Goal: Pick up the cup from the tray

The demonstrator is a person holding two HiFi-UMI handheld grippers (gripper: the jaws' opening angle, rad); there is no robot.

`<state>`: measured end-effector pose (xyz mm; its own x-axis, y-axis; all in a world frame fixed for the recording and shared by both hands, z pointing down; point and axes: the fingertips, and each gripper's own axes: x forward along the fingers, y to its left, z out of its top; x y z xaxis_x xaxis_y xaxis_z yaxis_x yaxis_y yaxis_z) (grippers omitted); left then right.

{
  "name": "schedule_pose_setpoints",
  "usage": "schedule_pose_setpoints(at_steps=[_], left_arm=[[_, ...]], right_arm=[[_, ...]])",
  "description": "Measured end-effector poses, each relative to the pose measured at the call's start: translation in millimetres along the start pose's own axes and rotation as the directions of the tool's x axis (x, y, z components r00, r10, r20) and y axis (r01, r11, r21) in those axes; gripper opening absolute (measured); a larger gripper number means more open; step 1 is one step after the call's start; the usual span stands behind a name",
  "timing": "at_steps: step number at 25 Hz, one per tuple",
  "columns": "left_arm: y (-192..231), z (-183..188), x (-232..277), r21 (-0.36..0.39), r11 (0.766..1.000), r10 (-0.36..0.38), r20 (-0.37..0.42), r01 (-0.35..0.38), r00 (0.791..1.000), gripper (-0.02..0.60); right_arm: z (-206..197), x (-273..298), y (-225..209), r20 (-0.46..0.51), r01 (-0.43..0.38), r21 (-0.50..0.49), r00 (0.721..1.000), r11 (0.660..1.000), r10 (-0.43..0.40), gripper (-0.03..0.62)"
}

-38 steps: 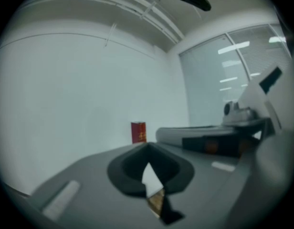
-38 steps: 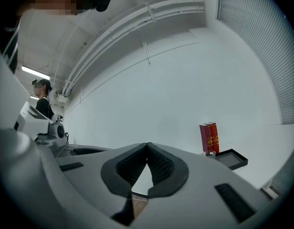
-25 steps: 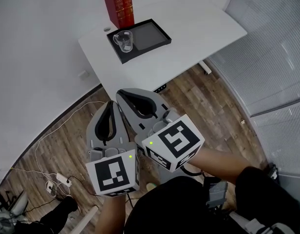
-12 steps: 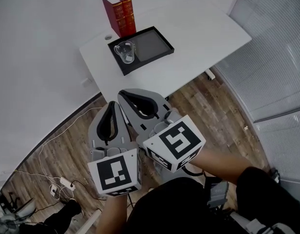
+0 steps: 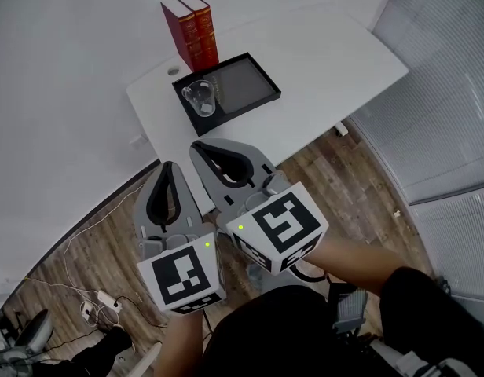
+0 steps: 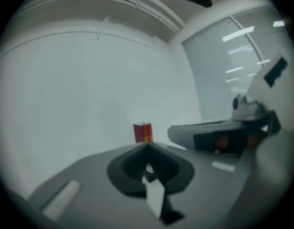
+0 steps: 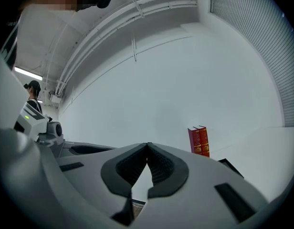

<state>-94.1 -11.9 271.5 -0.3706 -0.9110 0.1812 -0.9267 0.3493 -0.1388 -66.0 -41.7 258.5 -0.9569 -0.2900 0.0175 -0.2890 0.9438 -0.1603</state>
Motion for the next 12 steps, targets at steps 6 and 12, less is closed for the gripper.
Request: schedule_pose_setpoints(at_steps=[6, 12], left_arm=[[-3.4, 8.1, 9.9, 0.024, 1.0, 0.016, 0.003, -0.017, 1.0, 0.002], [-6.4, 10.0, 16.2, 0.042, 0.999, 0.032, 0.004, -0.032, 0.999, 0.002]], right_arm=[[6.3, 2.3, -13.9, 0.011, -0.011, 0.005, 1.0, 1.0, 0.011, 0.014], [10.0, 4.9, -24.4, 0.027, -0.019, 0.007, 0.999, 1.0, 0.018, 0.014]])
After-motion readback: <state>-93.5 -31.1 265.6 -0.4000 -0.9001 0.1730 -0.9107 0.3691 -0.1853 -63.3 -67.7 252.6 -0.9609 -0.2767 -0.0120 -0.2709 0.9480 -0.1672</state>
